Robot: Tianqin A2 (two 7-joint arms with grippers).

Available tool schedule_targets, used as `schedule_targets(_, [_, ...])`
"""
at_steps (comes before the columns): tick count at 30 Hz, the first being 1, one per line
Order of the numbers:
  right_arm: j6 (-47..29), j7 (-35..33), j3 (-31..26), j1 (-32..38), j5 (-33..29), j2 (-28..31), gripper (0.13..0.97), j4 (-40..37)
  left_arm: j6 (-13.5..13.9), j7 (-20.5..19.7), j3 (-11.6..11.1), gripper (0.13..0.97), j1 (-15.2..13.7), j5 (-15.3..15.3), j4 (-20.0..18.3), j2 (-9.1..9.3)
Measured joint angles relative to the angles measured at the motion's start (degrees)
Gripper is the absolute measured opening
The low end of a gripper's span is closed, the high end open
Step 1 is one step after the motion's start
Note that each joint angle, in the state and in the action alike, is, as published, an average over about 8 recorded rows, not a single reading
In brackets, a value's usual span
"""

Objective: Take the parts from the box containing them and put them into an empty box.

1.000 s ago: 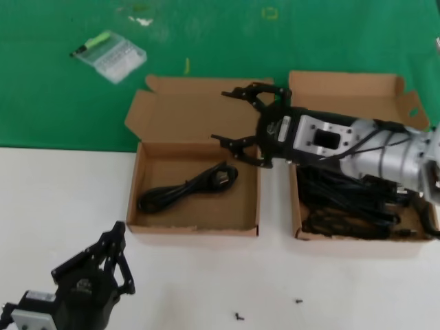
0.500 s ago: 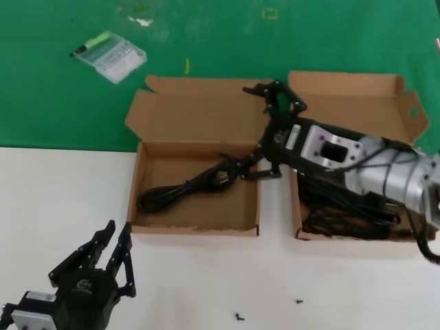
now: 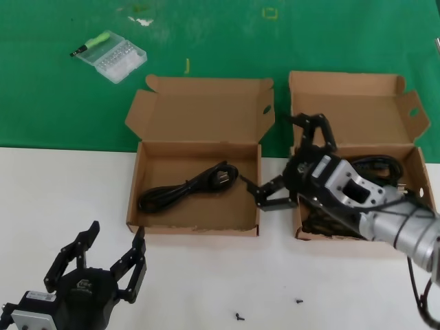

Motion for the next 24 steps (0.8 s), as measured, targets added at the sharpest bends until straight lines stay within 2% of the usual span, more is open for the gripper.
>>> schedule_targets(5, [2.9, 2.0, 1.5, -4.5, 1.0, 0.5, 0.944, 3.0, 0.0, 0.0, 0.0, 0.478, 0.0, 0.0, 0.0, 0.01])
schedule_targets(8, [4.6, 3.2, 2.4, -7.3, 1.6, 0.8, 0.950, 4.9, 0.0, 0.0, 0.0, 0.552, 0.0, 0.0, 0.0, 0.02])
schedule_targets(9, [5.2, 3.6, 2.7, -8.2, 1.8, 0.9, 0.952, 5.5, 0.0, 0.0, 0.0, 0.552, 0.0, 0.0, 0.0, 0.02])
schedule_targets(17, [9.8, 6.9, 5.0, -15.6, 3.3, 1.8, 0.966, 10.4, 0.0, 0.0, 0.0, 0.753, 0.0, 0.0, 0.0, 0.03])
schedule_targets(21, [12.1, 8.5, 6.2, -19.3, 4.1, 2.2, 0.966, 12.9, 0.0, 0.0, 0.0, 0.753, 0.0, 0.0, 0.0, 0.04])
schedule_targets(24, [13.8, 9.7, 7.1, -22.1, 4.7, 2.5, 0.966, 14.8, 0.0, 0.0, 0.0, 0.803, 0.0, 0.0, 0.0, 0.05])
